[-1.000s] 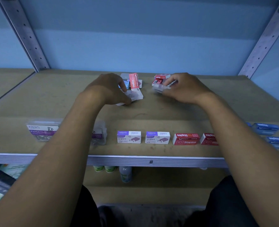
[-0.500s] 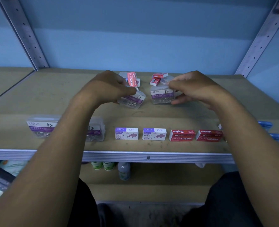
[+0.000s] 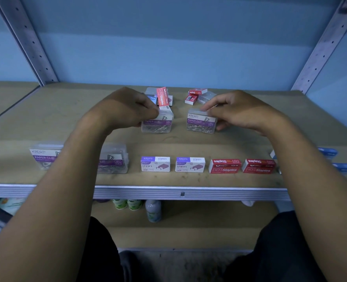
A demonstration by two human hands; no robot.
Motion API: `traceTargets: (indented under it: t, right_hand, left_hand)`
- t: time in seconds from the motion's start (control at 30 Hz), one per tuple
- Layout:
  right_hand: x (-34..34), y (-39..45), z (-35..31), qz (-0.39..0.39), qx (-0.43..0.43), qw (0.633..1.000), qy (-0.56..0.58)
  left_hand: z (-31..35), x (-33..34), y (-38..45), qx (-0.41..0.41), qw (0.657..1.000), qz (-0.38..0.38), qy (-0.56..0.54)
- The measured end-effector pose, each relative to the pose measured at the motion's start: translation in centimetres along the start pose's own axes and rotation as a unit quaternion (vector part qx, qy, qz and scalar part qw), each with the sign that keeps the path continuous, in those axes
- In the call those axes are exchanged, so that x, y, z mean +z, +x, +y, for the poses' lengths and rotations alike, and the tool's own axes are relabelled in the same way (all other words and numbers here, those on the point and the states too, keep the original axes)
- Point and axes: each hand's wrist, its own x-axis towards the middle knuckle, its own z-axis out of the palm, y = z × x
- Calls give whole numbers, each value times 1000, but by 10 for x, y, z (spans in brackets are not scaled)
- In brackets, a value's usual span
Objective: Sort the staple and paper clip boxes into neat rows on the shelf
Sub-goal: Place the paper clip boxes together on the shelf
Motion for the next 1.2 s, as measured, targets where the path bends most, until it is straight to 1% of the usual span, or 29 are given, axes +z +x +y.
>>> traceTargets:
  t: [0.13, 0.3, 0.53, 0.8, 0.93, 1.07, 1.2]
  right_hand:
    - [-1, -1, 2, 5, -8, 1000, -13]
    - [-4, -3, 4, 14, -28, 999, 0]
    - [0, -4, 1, 16, -23, 1000, -6]
    - [6, -5, -6, 33, -25, 999, 25]
    - [19, -7, -19, 17, -45, 998, 49]
    - [35, -10, -39, -6, -65, 996, 65]
    - [50, -10, -55, -30, -76, 993, 82]
  left_hand:
    - [-5, -3, 0, -5, 1000, -9, 1]
    - [-1, -4, -4, -2, 1000, -6, -2]
    - [0, -6, -8, 9, 1000, 4, 13]
    - [-10, -18, -16, 32, 999, 43, 8]
    - [-19, -31, -25, 38, 997, 63, -3]
    - [-31, -47, -38, 47, 996, 78, 9]
    - [-45, -64, -53, 49, 993, 98, 54]
